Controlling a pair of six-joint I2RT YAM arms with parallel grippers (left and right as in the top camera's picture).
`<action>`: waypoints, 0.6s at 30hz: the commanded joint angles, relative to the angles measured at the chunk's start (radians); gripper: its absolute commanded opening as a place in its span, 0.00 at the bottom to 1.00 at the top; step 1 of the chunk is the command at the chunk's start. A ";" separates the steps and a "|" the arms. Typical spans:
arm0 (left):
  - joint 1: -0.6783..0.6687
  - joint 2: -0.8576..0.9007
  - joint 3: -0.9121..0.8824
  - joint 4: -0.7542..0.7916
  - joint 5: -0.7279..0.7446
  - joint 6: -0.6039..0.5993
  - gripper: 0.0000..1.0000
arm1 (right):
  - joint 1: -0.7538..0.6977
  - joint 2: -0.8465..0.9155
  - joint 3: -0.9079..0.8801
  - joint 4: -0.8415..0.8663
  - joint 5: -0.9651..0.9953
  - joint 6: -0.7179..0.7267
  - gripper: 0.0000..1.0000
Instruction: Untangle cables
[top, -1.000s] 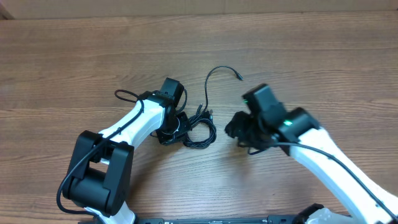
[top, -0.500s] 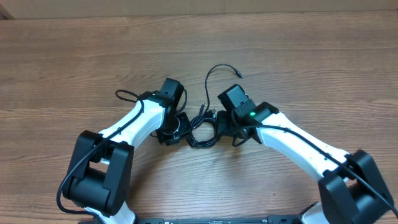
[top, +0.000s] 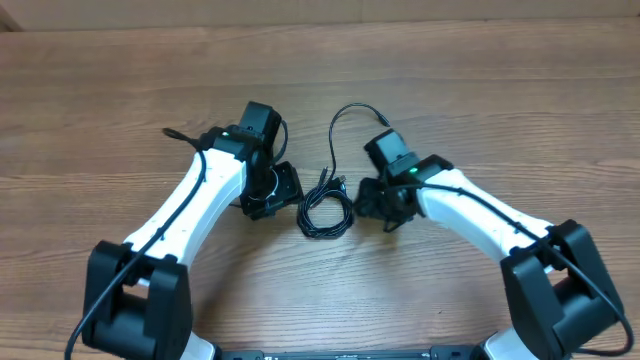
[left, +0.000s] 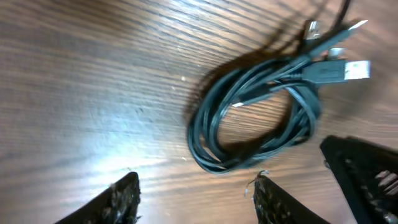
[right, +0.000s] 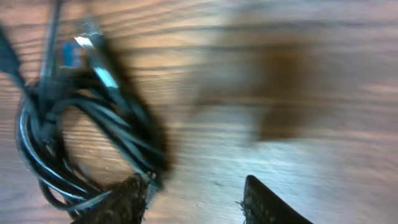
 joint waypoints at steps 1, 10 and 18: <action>-0.044 0.000 0.002 -0.016 0.061 -0.260 0.44 | -0.077 -0.146 0.011 -0.064 -0.042 0.002 0.48; -0.226 0.016 -0.009 -0.007 -0.074 -1.199 0.91 | -0.152 -0.574 0.011 -0.249 -0.026 -0.127 0.52; -0.320 0.059 -0.009 0.025 -0.242 -1.348 0.82 | -0.152 -0.650 0.011 -0.351 0.000 -0.127 0.52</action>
